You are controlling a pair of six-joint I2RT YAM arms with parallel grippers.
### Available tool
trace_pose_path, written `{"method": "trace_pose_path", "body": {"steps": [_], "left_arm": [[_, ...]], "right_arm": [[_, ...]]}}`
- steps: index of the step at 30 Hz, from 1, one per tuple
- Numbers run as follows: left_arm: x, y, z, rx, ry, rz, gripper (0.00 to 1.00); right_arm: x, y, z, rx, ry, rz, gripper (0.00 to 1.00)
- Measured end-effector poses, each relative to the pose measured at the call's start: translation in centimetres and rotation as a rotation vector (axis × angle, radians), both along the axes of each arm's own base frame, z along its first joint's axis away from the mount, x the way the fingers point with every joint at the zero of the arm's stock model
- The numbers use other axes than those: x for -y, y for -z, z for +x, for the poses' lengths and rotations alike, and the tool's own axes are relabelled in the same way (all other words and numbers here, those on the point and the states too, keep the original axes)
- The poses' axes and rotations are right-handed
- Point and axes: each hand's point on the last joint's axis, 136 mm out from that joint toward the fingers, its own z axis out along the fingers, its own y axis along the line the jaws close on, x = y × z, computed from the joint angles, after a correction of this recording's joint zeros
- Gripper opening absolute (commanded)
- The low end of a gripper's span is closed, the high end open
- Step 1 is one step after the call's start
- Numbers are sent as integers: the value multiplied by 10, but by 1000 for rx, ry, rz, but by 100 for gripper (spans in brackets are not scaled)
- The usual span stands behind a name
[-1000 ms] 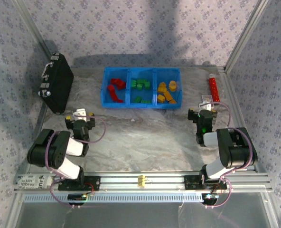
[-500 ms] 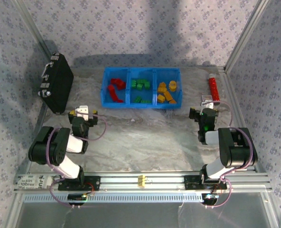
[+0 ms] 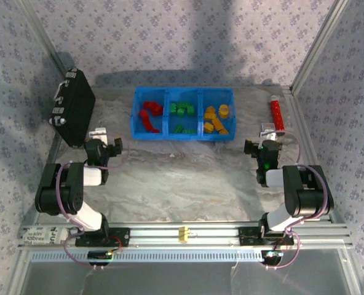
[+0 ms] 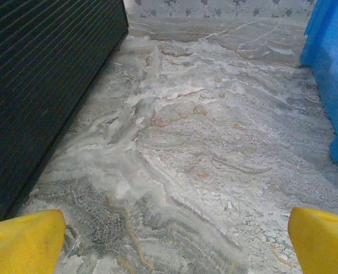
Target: Sort the legos into containers by color
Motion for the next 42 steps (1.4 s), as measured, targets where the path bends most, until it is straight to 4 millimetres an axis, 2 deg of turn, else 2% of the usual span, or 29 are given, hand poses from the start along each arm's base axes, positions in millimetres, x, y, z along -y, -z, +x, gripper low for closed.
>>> {"method": "trace_pose_path", "body": {"steps": [7,10,15,26,42], "left_arm": [[-7,13,-22,-2,-49,-13,100],[5,12,-14,-16,23,-16,100],[14,-4,1,15,81,-26,100],[17,3,-1,-17,95,-30,100],[17,3,-1,-18,95,-30,100]], "right_arm": [[-6,2,1,-8,-40,16,99],[-11,4,2,-19,-92,44,99],[-15,6,3,-31,-131,70,99],[-19,6,3,-32,-152,79,99],[-19,6,3,-32,-152,79,99]]}}
